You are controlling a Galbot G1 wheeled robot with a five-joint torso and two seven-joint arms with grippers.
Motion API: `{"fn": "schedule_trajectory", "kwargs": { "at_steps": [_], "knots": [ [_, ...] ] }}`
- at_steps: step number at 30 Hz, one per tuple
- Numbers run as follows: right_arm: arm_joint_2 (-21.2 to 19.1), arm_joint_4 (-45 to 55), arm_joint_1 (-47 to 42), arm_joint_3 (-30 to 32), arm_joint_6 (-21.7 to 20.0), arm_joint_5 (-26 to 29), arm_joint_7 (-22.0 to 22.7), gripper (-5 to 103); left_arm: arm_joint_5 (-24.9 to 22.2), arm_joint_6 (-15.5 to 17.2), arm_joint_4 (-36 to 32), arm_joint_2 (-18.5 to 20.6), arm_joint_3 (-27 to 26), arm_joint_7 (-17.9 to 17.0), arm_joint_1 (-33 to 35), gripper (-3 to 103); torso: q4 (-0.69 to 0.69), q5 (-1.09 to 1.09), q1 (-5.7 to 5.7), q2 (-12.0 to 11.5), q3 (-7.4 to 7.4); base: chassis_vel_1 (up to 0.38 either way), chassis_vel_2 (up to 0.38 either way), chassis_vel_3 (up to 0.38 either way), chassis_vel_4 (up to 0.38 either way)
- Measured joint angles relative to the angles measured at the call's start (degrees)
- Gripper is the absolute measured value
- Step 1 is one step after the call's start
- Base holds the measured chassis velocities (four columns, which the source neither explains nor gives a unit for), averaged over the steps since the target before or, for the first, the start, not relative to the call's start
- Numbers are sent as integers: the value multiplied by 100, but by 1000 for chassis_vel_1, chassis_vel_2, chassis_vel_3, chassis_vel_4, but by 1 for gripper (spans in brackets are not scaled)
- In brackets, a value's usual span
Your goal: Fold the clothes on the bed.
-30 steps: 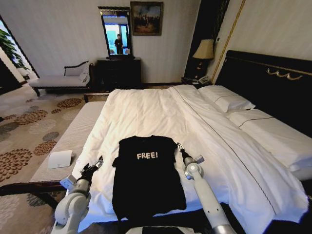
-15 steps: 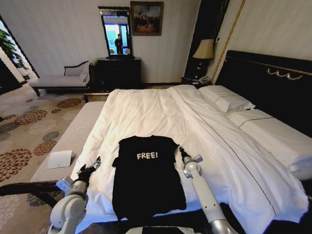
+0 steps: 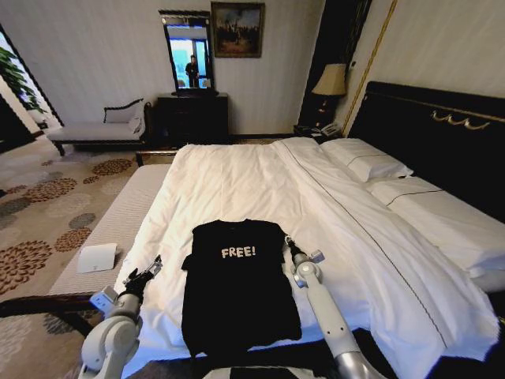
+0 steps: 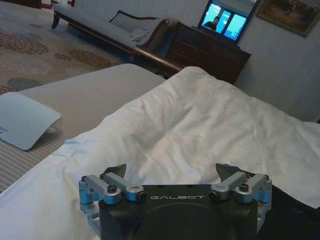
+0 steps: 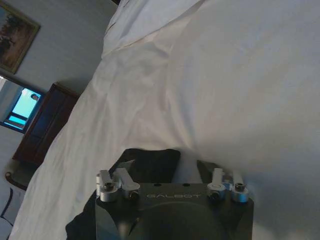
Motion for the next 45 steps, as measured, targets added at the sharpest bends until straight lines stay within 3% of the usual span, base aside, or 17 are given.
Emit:
{"fn": "schedule_trajectory", "kwargs": {
  "at_steps": [3, 5, 11, 14, 17, 19, 23, 26, 45],
  "knots": [
    [57, -137, 94, -2, 10, -84, -6, 83, 0, -7, 44, 13, 8, -2, -22, 100, 0, 0, 0, 0, 0, 0, 0, 0, 0],
    [82, -170, 120, -1, 18, -115, -8, 81, 0, -9, 59, 17, 8, -4, -27, 100, 0, 0, 0, 0, 0, 0, 0, 0, 0],
    [149, -269, 204, 4, 47, -193, -9, 55, -16, -17, 97, 40, -1, -13, -67, 100, 0, 1, 0, 0, 0, 0, 0, 0, 0],
    [156, -287, 224, 4, 56, -209, -8, 49, -21, -23, 110, 38, -2, -18, -79, 100, 0, 1, 0, 0, 0, 0, 0, 0, 0],
    [156, -298, 241, 16, 86, -225, 1, 33, -21, -30, 119, 26, 3, -23, -81, 100, 0, 1, 0, 0, 0, 0, 0, 0, 0],
    [154, -298, 244, 22, 96, -228, 5, 33, -21, -30, 119, 25, 6, -24, -81, 100, 0, 1, 0, 0, 0, 0, 0, 0, 0],
    [125, -283, 268, 59, 129, -223, 30, 11, -16, -31, 104, 18, 21, -30, -76, 100, 0, 1, 0, 0, 0, 0, 0, 0, 0],
    [112, -253, 269, 58, 130, -216, 31, 2, -9, -32, 94, 16, 23, -35, -70, 100, 0, 1, 0, 0, 0, 0, 0, 0, 0],
    [0, 653, 105, -101, 264, -295, -12, 0, 20, -41, 12, -21, 10, -44, 10, 100, 0, 0, 0, 0, 0, 0, 0, 0, 0]
  ]
}}
